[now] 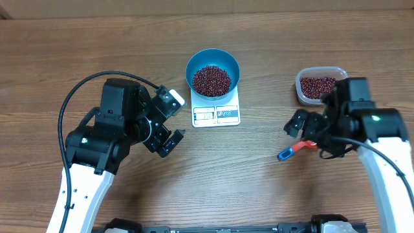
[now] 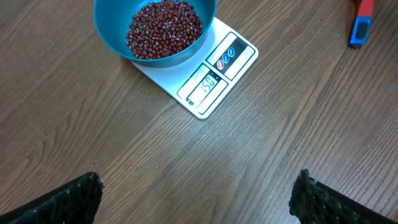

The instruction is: Scoop item into bowl and weigh 150g on scale

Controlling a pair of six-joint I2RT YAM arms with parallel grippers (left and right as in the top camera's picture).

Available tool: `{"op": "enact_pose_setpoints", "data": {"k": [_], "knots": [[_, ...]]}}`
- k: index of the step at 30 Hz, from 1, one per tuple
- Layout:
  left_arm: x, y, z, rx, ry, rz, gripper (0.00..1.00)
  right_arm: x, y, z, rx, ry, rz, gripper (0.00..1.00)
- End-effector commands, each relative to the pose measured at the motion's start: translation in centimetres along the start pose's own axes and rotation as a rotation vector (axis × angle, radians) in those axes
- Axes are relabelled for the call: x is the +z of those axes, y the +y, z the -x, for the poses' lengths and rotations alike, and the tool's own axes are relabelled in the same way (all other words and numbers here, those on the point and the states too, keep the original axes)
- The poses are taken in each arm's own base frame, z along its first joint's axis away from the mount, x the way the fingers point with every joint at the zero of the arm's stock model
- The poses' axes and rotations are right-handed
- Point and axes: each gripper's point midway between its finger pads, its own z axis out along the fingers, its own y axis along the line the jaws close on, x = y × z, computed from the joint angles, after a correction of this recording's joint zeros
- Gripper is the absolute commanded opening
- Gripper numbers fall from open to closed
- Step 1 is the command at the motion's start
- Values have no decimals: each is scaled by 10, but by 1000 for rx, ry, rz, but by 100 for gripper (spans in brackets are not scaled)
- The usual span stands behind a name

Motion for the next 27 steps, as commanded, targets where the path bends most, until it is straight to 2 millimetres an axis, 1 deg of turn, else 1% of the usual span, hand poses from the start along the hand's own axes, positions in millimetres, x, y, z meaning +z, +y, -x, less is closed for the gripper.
{"op": "enact_pose_setpoints", "data": {"k": [1, 3, 4, 6, 8, 11, 14, 27], "knots": [[-4, 4, 6, -9, -15, 11, 100, -48, 29, 8, -83, -133, 113, 100], [-4, 4, 6, -9, -15, 11, 100, -73, 38, 10, -107, -203, 149, 100], [-4, 4, 6, -8, -15, 11, 100, -82, 41, 11, -118, -238, 163, 100], [-4, 4, 6, -9, -15, 11, 100, -94, 45, 12, -134, -287, 181, 100], [-4, 4, 6, -9, -15, 11, 100, -100, 46, 9, -141, -308, 189, 100], [-4, 4, 6, -8, -15, 11, 100, -103, 45, 6, -144, -315, 192, 100], [-4, 4, 6, -9, -15, 11, 100, -101, 43, 2, -137, -297, 184, 100], [-4, 4, 6, -9, -15, 11, 100, -103, 43, 0, -144, -305, 184, 100]]}}
